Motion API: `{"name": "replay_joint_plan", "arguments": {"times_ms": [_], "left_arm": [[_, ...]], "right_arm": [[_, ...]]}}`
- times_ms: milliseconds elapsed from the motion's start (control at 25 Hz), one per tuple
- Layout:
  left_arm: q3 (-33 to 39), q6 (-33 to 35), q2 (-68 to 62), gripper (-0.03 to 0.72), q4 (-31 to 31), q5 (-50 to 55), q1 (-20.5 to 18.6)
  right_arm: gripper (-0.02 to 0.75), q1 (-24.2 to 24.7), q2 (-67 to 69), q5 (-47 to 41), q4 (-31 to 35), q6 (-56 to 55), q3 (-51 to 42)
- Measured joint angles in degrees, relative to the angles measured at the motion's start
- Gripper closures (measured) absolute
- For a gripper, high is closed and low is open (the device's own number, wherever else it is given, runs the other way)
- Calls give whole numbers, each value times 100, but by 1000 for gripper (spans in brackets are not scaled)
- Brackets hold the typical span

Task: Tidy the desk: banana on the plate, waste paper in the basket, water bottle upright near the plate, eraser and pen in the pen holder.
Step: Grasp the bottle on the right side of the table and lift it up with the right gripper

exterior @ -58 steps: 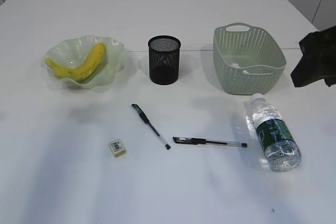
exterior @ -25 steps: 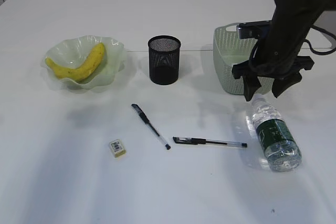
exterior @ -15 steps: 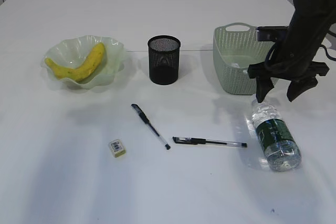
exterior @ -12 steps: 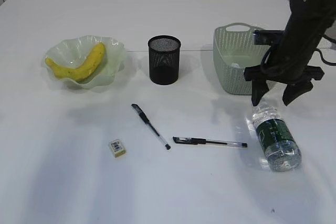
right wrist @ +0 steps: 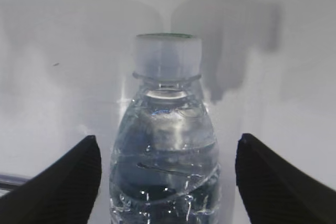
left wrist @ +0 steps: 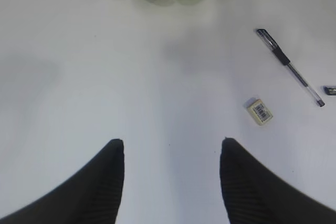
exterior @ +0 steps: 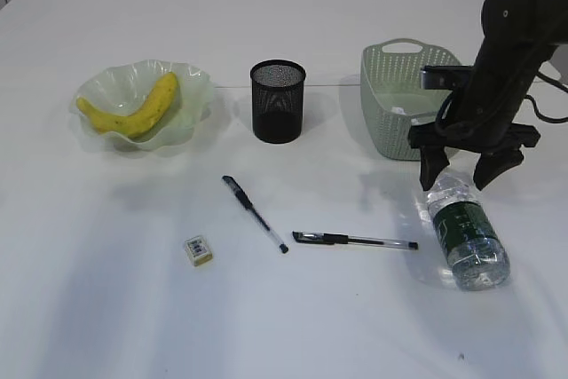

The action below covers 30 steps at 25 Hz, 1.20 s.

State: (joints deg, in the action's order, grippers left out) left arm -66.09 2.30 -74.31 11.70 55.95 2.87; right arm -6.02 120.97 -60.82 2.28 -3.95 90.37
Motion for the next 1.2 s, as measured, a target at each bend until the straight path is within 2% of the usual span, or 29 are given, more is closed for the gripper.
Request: {"name": "replay_joint_plan", "arguments": {"times_ms": [360, 1200], "left_arm": [[0, 0, 0, 276, 0, 3, 0], [0, 0, 0, 276, 0, 12, 0]], "right_arm": [[97, 0, 55, 110, 222, 158, 0], [97, -73, 178, 136, 258, 139, -253]]}}
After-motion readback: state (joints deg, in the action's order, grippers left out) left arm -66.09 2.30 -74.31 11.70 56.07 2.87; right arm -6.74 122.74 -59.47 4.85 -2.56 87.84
